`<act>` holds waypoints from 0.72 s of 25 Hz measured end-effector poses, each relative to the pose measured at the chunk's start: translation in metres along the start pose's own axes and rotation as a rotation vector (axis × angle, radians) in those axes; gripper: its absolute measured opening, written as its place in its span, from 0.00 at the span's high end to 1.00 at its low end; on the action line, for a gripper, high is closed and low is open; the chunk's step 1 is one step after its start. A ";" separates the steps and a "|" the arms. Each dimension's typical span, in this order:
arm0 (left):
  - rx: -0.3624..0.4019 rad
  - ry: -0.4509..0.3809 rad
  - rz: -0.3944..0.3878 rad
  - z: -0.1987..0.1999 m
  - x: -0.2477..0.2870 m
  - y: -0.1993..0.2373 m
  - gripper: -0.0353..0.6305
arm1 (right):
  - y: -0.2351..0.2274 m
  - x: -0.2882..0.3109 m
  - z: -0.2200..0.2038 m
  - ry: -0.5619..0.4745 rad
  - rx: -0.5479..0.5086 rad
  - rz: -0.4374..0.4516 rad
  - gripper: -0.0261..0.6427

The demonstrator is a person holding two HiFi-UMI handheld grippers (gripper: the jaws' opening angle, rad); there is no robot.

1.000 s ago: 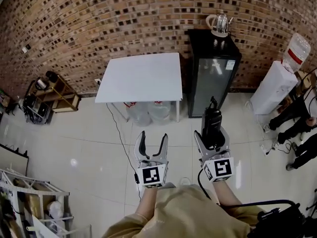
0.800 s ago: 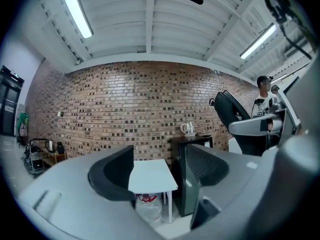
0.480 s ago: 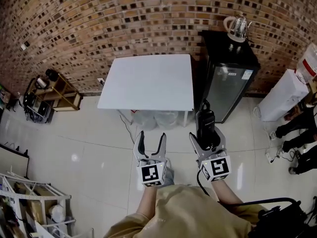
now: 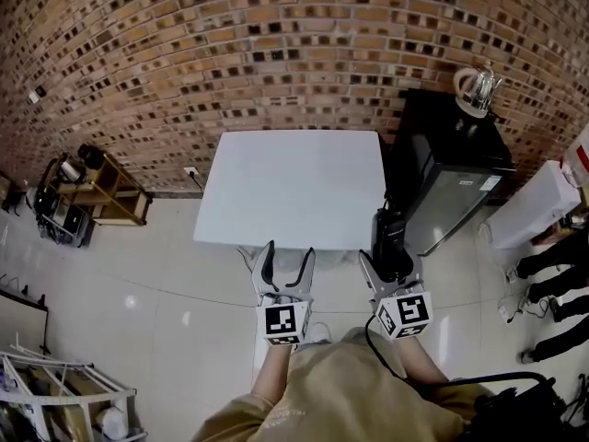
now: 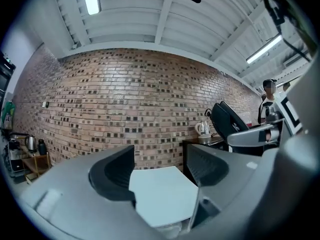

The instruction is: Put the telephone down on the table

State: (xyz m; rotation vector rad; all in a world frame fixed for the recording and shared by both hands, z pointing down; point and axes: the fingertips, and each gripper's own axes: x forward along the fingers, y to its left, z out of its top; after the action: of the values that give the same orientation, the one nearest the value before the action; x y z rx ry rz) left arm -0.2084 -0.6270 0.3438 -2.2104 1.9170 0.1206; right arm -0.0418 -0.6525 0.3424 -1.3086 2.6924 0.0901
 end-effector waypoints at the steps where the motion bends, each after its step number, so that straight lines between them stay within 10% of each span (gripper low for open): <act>1: 0.005 0.004 -0.009 -0.006 0.008 0.006 0.46 | -0.003 0.010 -0.007 0.010 0.005 -0.006 0.49; 10: -0.129 0.194 0.029 -0.012 0.159 0.022 0.47 | -0.127 0.136 -0.010 0.217 0.078 -0.014 0.49; 18: -0.102 0.150 -0.021 -0.075 0.273 0.036 0.47 | -0.225 0.206 -0.176 0.398 0.159 -0.084 0.49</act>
State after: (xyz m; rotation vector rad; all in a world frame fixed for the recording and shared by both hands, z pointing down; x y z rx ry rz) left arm -0.2088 -0.9125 0.3585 -2.3663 2.0058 0.0520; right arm -0.0091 -0.9718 0.4861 -1.5223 2.8750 -0.4286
